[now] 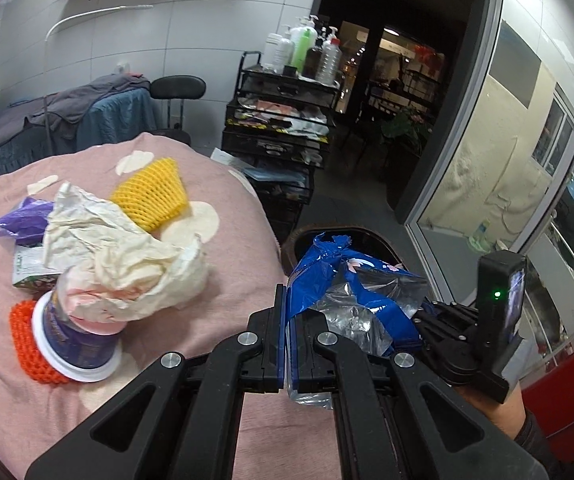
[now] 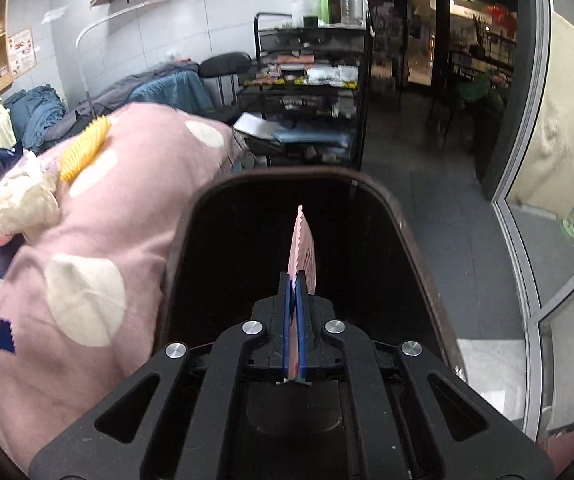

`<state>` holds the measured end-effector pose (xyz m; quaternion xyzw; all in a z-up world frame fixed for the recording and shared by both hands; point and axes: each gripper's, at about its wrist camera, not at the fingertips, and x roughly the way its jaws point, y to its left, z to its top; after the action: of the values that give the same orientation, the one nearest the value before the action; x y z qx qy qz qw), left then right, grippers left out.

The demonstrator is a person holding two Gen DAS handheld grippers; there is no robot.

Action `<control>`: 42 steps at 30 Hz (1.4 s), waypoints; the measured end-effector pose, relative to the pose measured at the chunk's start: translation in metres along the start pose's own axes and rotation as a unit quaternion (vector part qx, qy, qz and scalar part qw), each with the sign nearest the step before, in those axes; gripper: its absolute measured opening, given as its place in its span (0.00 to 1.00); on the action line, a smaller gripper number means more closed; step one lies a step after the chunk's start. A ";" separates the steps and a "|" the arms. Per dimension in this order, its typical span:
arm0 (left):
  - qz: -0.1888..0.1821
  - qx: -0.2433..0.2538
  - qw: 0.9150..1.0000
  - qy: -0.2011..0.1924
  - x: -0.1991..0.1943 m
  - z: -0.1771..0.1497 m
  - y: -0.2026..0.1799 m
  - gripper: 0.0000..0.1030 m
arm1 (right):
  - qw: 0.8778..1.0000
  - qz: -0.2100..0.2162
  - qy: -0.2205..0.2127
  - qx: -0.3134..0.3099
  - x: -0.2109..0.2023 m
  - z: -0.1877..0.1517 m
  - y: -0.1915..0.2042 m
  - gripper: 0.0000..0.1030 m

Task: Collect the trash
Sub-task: 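Drop the pink packet into the bin from the right tool while the left tool drops the chip bag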

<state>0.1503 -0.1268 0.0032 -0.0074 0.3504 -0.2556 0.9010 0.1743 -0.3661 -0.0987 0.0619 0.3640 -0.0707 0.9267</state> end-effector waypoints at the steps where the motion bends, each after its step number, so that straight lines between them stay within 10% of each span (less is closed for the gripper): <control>1: -0.001 0.004 1.000 0.003 0.003 -0.001 -0.002 0.02 | 1.000 0.000 0.000 0.004 0.001 -0.002 -0.001 0.16; 3: -0.002 0.011 1.000 0.009 0.007 -0.002 -0.008 0.02 | 1.000 -0.004 -0.011 0.013 0.001 -0.004 -0.005 0.56; 4: -0.004 0.013 1.000 0.011 0.009 -0.003 -0.010 0.02 | 1.000 -0.008 -0.020 0.018 -0.002 -0.005 -0.008 0.59; 20: -0.033 0.058 0.995 0.068 0.062 0.004 -0.061 0.02 | 0.983 -0.101 -0.122 0.094 -0.066 0.016 -0.065 0.79; 39: -0.020 0.131 0.981 0.143 0.122 -0.013 -0.111 0.03 | 0.980 -0.103 -0.129 0.109 -0.077 0.019 -0.083 0.87; 41: -0.015 0.135 0.979 0.150 0.126 -0.013 -0.112 0.11 | 0.980 -0.102 -0.130 0.111 -0.078 0.019 -0.083 0.88; 42: -0.013 0.137 0.979 0.152 0.128 -0.014 -0.113 0.31 | 0.980 -0.102 -0.130 0.113 -0.079 0.019 -0.084 0.88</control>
<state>0.1697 -0.2823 -0.0656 0.1505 0.4447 -0.3114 0.8262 0.1155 -0.4448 -0.0363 0.1189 0.2342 -0.2128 0.9411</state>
